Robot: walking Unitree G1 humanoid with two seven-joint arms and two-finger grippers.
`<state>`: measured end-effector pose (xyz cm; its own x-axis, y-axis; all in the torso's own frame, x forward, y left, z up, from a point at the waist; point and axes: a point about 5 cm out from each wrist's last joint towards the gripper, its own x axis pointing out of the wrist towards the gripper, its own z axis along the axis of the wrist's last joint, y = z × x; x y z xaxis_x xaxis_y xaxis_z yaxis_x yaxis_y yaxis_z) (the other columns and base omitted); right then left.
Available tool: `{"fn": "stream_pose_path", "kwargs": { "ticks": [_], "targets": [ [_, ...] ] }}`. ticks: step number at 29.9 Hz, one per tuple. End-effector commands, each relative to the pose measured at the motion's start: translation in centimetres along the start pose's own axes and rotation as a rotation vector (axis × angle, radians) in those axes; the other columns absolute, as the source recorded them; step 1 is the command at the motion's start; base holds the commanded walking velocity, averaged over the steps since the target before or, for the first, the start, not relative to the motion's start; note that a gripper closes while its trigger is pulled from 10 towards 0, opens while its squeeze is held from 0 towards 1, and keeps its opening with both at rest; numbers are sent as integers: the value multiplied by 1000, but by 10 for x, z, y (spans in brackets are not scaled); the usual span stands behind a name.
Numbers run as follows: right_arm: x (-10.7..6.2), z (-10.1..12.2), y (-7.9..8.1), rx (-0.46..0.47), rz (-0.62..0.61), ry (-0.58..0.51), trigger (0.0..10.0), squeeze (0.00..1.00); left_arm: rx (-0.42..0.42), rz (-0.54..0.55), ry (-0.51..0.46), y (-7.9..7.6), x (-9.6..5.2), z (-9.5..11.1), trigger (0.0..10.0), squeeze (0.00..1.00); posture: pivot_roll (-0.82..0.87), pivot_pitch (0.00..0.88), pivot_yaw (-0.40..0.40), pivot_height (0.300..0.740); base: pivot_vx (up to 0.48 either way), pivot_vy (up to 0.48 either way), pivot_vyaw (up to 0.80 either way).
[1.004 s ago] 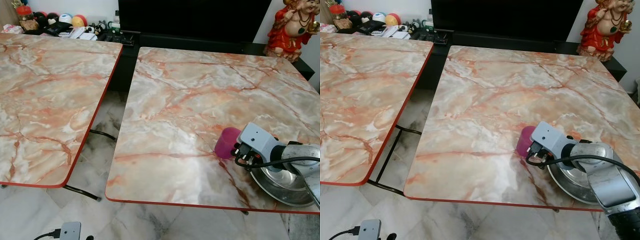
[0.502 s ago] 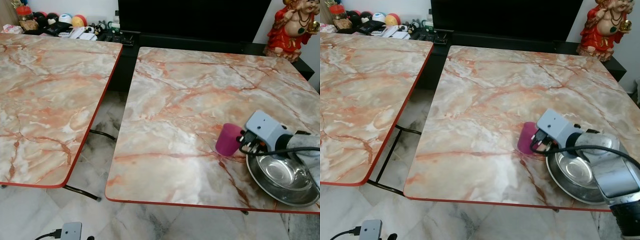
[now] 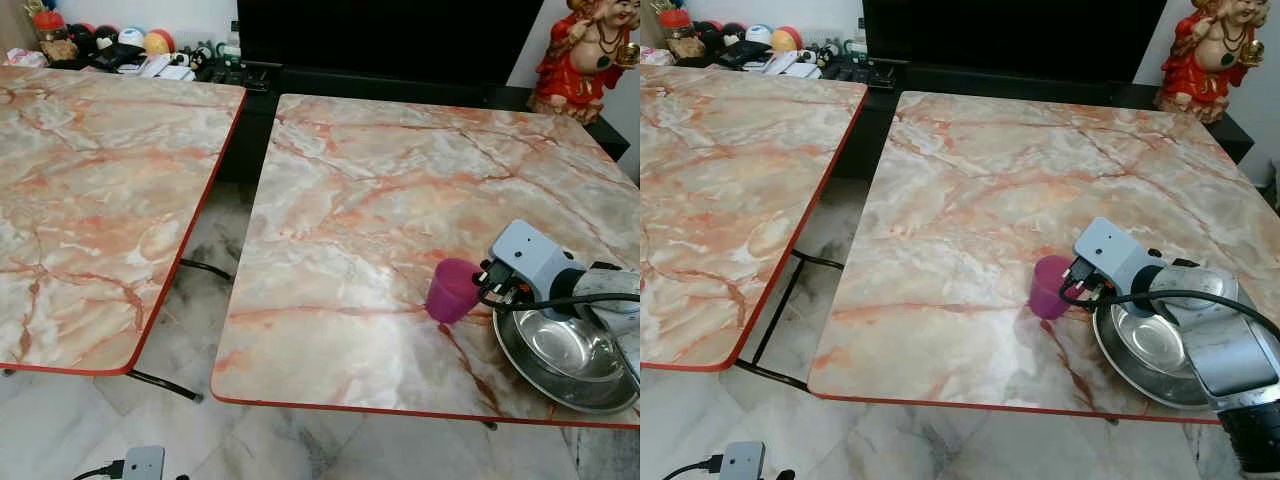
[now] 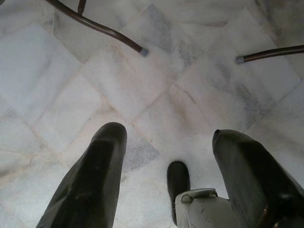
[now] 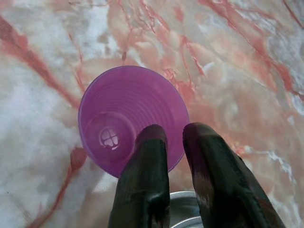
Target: Setting the table
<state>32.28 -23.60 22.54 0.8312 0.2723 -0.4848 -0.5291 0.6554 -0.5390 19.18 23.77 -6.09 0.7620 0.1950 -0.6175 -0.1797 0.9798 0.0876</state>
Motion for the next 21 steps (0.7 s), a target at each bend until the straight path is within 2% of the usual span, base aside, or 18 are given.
{"fn": "stream_pose_path", "kwargs": {
  "ticks": [1, 2, 4, 5, 6, 7, 8, 9, 10, 11, 12, 14, 16, 21],
  "targets": [
    [-5, 4, -18, 112, -139, -72, 10000, 0, 4, -1, 43, 0, -3, -10, 10000, 0, -130, 144, -62, 740, 0, 0, 0],
    [-5, 4, -18, 112, -139, -72, 10000, 0, 4, -1, 43, 0, -3, -10, 10000, 0, -130, 144, -62, 740, 0, 0, 0],
    [-9, 9, -28, 237, -249, -193, 10000, 0, 8, 0, 42, 0, -3, -10, 10000, 0, -118, 140, -60, 740, 0, 0, 0],
    [-9, 9, -28, 237, -249, -193, 10000, 0, 8, 0, 42, 0, -3, -10, 10000, 0, -118, 140, -60, 740, 0, 0, 0],
    [-12, 10, -30, 294, -293, -251, 10000, 0, 10, 0, 42, 1, -4, -10, 10000, 0, -118, 140, -60, 740, 0, 0, 0],
    [-14, 8, -28, 375, -342, -309, 10000, 0, 16, 2, 42, 3, -4, -10, 10000, 0, -105, 135, -48, 740, 0, 0, 0],
    [-14, 8, -28, 375, -342, -309, 10000, 0, 16, 2, 42, 3, -4, -10, 10000, 0, -105, 135, -48, 740, 0, 0, 0],
    [-16, 5, -24, 450, -382, -350, 10000, 0, 22, 3, 42, 5, -4, -10, 10000, 0, -107, 134, -35, 740, 0, 0, 0],
    [-16, 5, -24, 450, -382, -350, 10000, 0, 22, 3, 42, 5, -4, -10, 10000, 0, -107, 134, -35, 740, 0, 0, 0],
    [-16, -1, -14, 509, -437, -382, 10000, 0, 34, 4, 43, 7, -3, -9, 10000, 0, -108, 132, -28, 740, 0, 0, 0],
    [-16, -1, -14, 509, -437, -382, 10000, 0, 34, 4, 43, 7, -3, -9, 10000, 0, -108, 132, -28, 740, 0, 0, 0],
    [-11, -12, 13, 679, -516, -430, 10000, 0, 53, 8, 41, 13, -2, -6, 10000, 0, -101, 124, -10, 740, 0, 0, 0],
    [-7, -17, 33, 767, -567, -441, 10000, 0, 60, 10, 35, 16, -1, -2, 10000, 0, -100, 119, 0, 740, 0, 0, 0],
    [-7, -9, 41, 775, -644, -496, 10000, 0, 77, 3, 35, 17, 0, 0, 10000, 0, -116, 101, 18, 740, 0, 0, 0]
  ]
}}
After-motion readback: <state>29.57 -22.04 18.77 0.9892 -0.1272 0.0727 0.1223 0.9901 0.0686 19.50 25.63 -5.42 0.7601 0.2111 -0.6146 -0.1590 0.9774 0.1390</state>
